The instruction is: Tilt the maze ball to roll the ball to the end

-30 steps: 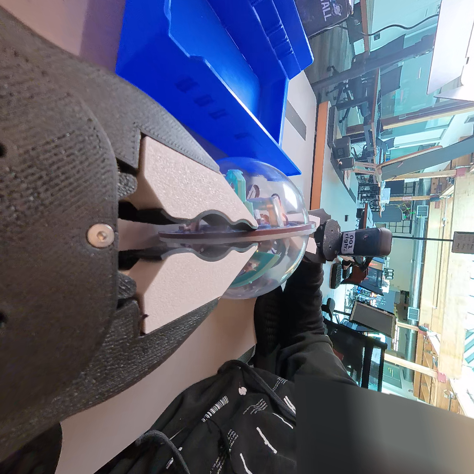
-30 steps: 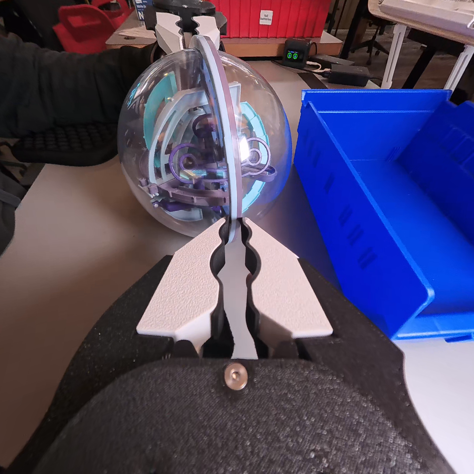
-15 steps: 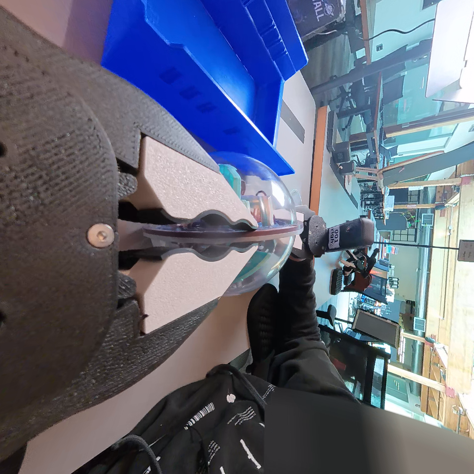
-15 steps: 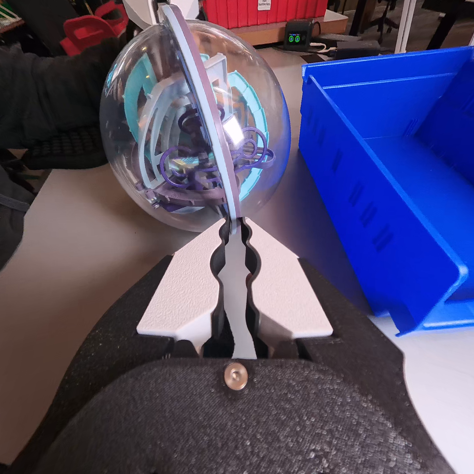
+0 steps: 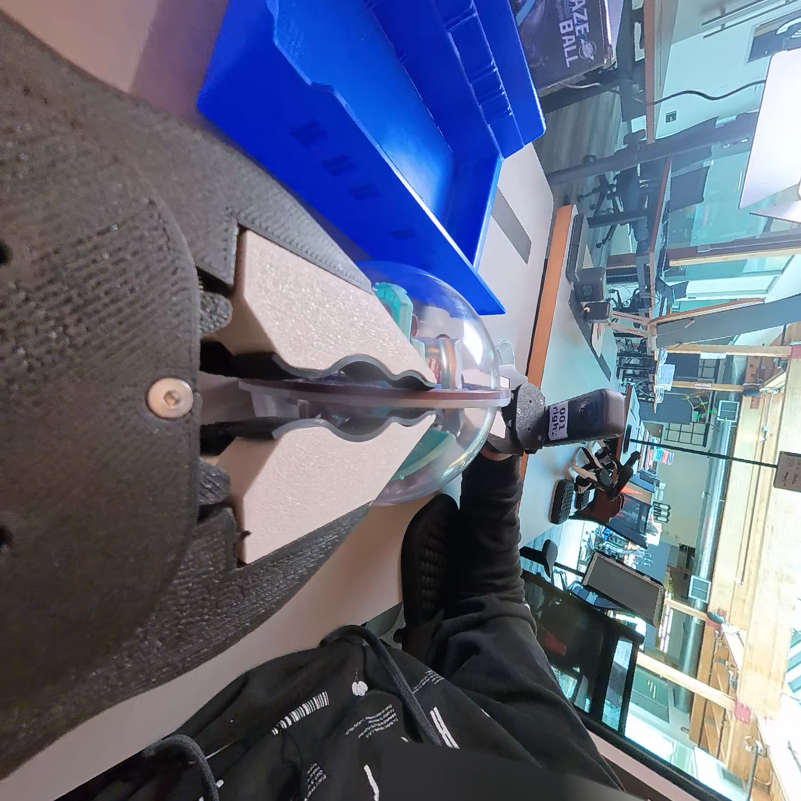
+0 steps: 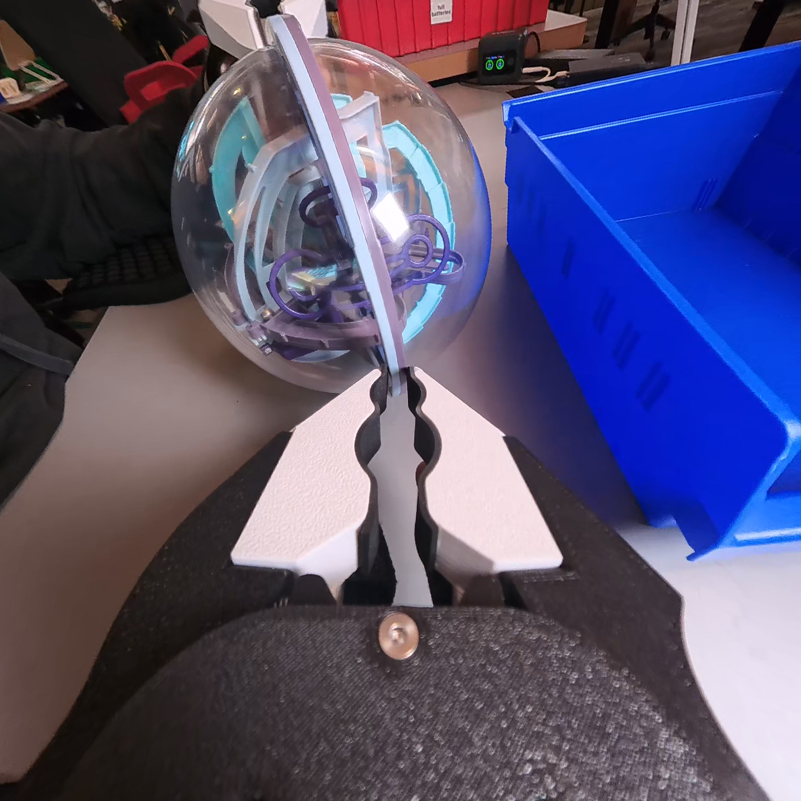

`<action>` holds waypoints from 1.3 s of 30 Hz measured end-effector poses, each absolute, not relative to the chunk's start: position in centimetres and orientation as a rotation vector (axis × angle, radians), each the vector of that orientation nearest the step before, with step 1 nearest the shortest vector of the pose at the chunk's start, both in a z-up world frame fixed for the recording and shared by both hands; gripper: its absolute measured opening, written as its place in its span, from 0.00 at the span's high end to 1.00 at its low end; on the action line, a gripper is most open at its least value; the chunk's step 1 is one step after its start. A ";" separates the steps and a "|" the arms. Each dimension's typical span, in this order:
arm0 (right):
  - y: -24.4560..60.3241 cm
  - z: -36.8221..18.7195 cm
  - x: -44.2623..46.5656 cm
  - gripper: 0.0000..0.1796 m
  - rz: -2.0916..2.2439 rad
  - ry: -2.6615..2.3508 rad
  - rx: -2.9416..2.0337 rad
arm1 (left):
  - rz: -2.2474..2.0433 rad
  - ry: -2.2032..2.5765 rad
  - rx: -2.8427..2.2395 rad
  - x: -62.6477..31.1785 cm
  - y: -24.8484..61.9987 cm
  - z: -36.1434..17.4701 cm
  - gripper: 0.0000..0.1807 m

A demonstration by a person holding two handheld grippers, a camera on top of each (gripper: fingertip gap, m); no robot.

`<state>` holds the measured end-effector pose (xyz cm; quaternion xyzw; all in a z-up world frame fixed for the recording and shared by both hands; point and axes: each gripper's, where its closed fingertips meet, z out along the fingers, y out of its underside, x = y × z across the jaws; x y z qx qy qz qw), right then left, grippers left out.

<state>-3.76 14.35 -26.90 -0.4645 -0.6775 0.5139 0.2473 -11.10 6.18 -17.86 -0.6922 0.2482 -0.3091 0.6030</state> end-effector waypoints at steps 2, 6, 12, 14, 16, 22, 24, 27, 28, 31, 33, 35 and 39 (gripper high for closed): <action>14.4 -26.9 -3.8 0.96 1.383 -1.845 -1.252 | -0.698 0.604 -1.593 -10.8 6.0 -17.8 0.96; 14.4 -26.6 -3.8 0.97 1.290 -1.854 -1.177 | -0.665 0.679 -1.565 -10.5 5.3 -18.0 0.96; 15.1 -25.6 -3.5 0.97 1.157 -1.860 -1.114 | -0.637 0.761 -1.555 -10.2 4.6 -18.9 0.96; 15.2 -25.5 -3.4 0.97 1.137 -1.857 -1.107 | -0.640 0.765 -1.556 -10.1 4.6 -19.0 0.96; 15.3 -25.4 -3.4 0.97 1.119 -1.863 -1.101 | -0.644 0.775 -1.555 -10.0 4.5 -19.2 0.96; 15.8 -24.3 -3.3 0.97 1.062 -1.847 -1.071 | -0.625 0.785 -1.580 -10.2 4.3 -20.0 0.96; 16.0 -23.8 -3.2 0.97 1.044 -1.845 -1.061 | -0.622 0.784 -1.596 -10.4 4.3 -20.5 0.96; 15.9 -23.4 -3.1 0.97 1.032 -1.850 -1.055 | -0.633 0.778 -1.610 -10.4 4.2 -20.9 0.96; 15.9 -23.4 -3.2 0.97 1.031 -1.848 -1.057 | -0.632 0.775 -1.611 -10.5 4.2 -20.9 0.96; 16.0 -23.4 -3.3 0.97 1.050 -1.839 -1.083 | -0.627 0.761 -1.618 -10.7 4.4 -20.9 0.96; 16.2 -23.4 -3.4 0.97 1.074 -1.826 -1.113 | -0.620 0.733 -1.621 -10.9 4.6 -20.8 0.96; 16.3 -23.4 -3.5 0.97 1.105 -1.818 -1.140 | -0.619 0.700 -1.628 -11.2 5.0 -20.6 0.96; 16.6 -23.7 -3.4 0.97 1.145 -1.806 -1.188 | -0.612 0.623 -1.651 -11.5 5.7 -20.3 0.96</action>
